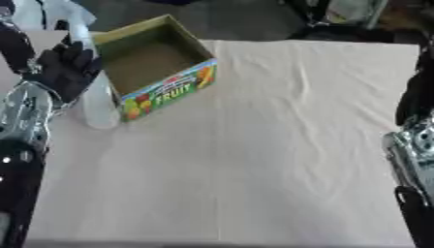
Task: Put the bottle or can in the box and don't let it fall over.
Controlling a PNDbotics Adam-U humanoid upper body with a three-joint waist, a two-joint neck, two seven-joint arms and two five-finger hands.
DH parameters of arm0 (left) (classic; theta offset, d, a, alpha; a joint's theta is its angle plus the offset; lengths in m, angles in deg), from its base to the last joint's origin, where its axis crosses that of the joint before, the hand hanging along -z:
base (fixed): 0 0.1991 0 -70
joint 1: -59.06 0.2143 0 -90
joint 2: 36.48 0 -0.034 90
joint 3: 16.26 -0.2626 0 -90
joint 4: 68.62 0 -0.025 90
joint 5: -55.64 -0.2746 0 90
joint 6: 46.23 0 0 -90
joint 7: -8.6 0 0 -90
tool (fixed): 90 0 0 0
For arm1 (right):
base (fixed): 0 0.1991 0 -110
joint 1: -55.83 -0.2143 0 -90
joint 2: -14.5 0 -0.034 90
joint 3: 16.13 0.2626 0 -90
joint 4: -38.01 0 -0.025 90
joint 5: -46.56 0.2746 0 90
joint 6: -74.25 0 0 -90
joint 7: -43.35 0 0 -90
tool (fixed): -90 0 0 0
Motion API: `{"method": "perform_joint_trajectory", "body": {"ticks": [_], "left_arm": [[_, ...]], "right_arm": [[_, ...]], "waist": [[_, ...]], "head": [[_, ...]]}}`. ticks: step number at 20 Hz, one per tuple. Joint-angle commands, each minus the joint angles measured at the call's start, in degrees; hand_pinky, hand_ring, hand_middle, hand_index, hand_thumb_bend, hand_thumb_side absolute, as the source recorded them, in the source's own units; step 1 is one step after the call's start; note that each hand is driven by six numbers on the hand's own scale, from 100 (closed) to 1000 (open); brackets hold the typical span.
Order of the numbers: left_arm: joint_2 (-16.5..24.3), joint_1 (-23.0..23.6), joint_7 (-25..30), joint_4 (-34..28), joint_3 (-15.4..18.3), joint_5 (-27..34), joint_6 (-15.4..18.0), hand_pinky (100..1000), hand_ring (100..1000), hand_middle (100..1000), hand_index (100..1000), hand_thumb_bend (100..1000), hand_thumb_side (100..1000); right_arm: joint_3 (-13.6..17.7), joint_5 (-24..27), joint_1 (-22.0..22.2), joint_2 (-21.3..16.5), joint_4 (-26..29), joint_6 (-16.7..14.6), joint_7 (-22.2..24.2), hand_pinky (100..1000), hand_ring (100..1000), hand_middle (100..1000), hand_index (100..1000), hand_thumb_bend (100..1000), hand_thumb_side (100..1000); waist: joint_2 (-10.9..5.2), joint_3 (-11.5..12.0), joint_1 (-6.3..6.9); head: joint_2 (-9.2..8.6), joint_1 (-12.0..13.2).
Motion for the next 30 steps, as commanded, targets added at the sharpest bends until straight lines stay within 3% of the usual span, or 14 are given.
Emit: {"method": "perform_joint_trajectory", "body": {"ticks": [1,8,14,18,23,30], "left_arm": [[0.7,-1.7,1.0,-1.4,0.1,-0.7,0.7,100,100,100,948,523,1000],[1.6,-5.2,1.0,-7.7,-0.4,0.3,1.3,100,100,100,949,517,1000],[3.2,-11.3,-0.5,-7.2,-0.8,1.8,0.9,100,100,100,952,508,1000],[5.1,-17.0,-0.7,-0.5,-1.5,2.6,-0.7,100,100,100,952,492,1000],[6.0,-23.3,2.7,9.5,-1.9,-0.3,-2.1,100,100,100,952,469,1000],[5.8,-27.6,6.3,18.1,-0.4,-5.4,-1.0,100,100,100,941,461,1000]], "right_arm": [[0.0,0.2,-0.7,-0.5,0.9,-0.1,0.2,994,917,980,898,100,804],[-0.1,0.2,-0.5,-0.5,0.8,0.0,0.3,995,918,981,898,100,804],[-0.3,0.4,-1.0,-0.5,1.1,-0.1,0.6,994,917,977,898,100,797],[-0.7,0.9,-2.4,-0.3,1.7,-0.2,1.1,992,916,975,898,100,793],[-1.2,1.3,-4.7,-0.1,2.7,-0.3,2.0,990,915,974,897,100,790],[-2.2,2.0,-7.0,0.6,3.5,-0.4,3.0,991,915,975,897,100,793]], "waist": [[-0.5,-0.2,0.03],[-0.53,-0.3,0.04],[-0.31,-0.9,-0.02],[0.61,-2.6,-0.1],[2.45,-4.9,0.34],[4.87,-8.4,1.02]], "head": [[-0.81,0.4],[-0.19,0.6],[0.49,0.4],[-0.22,1.1],[-2.47,1.7],[-5.83,3.0]]}}
